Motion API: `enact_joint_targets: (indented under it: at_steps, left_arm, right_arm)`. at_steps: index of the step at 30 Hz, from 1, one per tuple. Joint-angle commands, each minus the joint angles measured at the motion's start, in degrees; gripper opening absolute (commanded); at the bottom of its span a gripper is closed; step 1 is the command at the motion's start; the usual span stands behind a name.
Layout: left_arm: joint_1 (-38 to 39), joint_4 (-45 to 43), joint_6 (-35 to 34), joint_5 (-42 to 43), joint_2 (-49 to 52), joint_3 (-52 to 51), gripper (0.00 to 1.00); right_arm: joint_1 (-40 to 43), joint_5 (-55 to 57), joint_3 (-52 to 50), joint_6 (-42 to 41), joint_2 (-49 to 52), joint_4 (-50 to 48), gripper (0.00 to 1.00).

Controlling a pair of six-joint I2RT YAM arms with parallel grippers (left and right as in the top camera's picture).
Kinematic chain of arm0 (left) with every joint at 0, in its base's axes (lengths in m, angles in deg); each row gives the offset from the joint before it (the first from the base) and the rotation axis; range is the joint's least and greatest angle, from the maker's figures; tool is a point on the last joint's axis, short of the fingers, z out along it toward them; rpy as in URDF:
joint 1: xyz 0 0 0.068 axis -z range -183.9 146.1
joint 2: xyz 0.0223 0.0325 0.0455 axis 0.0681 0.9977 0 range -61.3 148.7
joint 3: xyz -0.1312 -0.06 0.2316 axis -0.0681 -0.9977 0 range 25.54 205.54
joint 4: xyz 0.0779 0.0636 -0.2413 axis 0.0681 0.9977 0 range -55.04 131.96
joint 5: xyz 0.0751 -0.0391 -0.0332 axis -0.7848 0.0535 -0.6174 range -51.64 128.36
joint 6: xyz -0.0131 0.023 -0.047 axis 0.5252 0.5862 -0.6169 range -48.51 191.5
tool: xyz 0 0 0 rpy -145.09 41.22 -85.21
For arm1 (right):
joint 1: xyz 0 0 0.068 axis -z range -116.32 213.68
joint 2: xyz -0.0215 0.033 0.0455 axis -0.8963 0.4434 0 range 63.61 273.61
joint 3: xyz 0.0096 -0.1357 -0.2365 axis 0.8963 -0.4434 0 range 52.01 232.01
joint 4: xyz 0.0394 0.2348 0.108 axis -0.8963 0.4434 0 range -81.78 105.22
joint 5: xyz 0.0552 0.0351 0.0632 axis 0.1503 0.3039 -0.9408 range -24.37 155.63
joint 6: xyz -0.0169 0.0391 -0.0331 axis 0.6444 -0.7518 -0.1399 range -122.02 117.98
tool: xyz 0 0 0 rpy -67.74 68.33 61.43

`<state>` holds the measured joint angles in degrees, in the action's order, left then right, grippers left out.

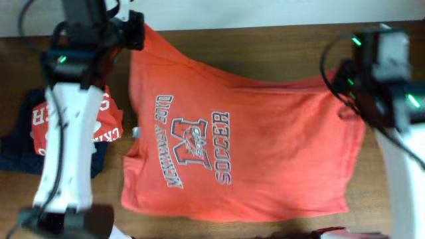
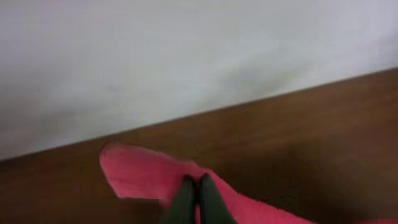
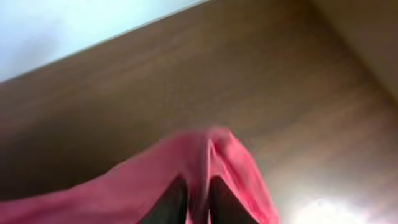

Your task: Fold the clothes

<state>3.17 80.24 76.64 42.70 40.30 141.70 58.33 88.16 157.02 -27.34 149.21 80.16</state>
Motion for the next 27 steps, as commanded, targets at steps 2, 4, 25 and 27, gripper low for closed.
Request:
enact_joint_targets:
  at_steps: [2, 4, 25, 27]
  left_arm:
    - [0.1, -8.1, 1.2, 0.8, 10.6, 0.5, 0.04]
    - [0.1, -11.3, 1.1, 0.9, 14.7, 0.5, 0.04]
    - [0.3, 7.3, 3.7, -1.7, 11.2, 1.4, 0.91]
    - [0.3, 11.0, 3.7, 0.1, 11.2, 1.4, 0.81]
  right_arm:
    - [4.0, 1.7, -0.4, 0.0, 15.3, -7.5, 0.17]
    - [6.2, -0.6, -0.4, 0.6, 21.1, -12.2, 0.17]
    - [18.3, -44.4, -3.1, 26.6, 25.6, -8.7, 0.23]
    - [15.6, -41.9, -5.8, 24.6, 27.7, -12.3, 0.04]
